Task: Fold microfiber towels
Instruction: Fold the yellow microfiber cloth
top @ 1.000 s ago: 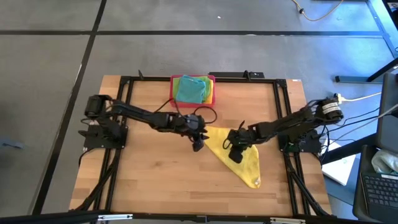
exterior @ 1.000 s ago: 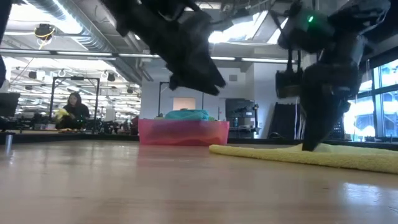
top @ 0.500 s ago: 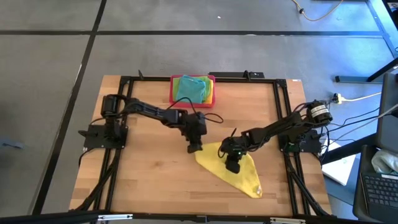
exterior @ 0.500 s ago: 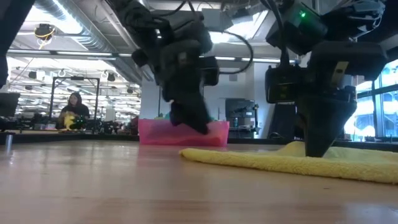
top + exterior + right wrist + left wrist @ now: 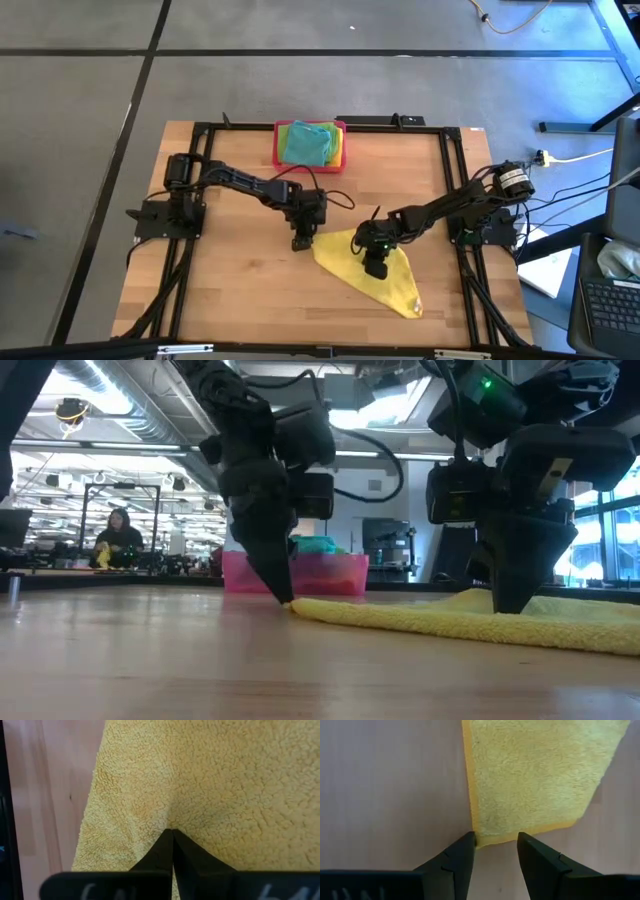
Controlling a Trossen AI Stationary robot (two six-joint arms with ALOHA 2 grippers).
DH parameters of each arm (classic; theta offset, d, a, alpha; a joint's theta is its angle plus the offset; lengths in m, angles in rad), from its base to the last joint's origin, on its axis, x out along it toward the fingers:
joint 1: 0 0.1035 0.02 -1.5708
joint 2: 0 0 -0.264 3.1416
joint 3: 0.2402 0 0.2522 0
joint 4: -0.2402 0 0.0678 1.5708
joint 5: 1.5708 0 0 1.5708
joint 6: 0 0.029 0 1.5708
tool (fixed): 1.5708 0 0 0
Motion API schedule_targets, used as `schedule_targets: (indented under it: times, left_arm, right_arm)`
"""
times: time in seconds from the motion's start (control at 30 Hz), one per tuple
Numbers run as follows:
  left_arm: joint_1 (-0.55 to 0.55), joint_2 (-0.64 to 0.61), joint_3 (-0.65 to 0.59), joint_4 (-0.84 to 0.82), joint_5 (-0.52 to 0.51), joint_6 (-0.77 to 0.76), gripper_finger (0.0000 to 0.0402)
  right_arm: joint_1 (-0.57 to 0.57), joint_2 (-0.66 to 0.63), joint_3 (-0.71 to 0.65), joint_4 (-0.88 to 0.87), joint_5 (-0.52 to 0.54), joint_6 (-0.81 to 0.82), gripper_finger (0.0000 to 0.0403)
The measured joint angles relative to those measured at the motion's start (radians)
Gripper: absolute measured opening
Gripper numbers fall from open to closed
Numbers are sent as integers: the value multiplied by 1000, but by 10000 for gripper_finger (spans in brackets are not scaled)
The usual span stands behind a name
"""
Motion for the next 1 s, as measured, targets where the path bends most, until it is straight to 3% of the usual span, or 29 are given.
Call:
schedule_targets:
  times: [0.23,0.53,0.73,1.0]
  left_arm:
    - [-18,-1,1,5,-48,-18,147]
    - [-23,18,0,99,-32,-145,147]
    - [24,0,-1,57,-29,-165,147]
    - [37,17,-1,67,62,-160,147]
  right_arm:
    - [0,0,0,6,2,0,13]
    - [0,0,0,10,4,-2,10]
    - [0,0,0,10,3,-1,13]
    - [0,0,0,10,-7,-3,11]
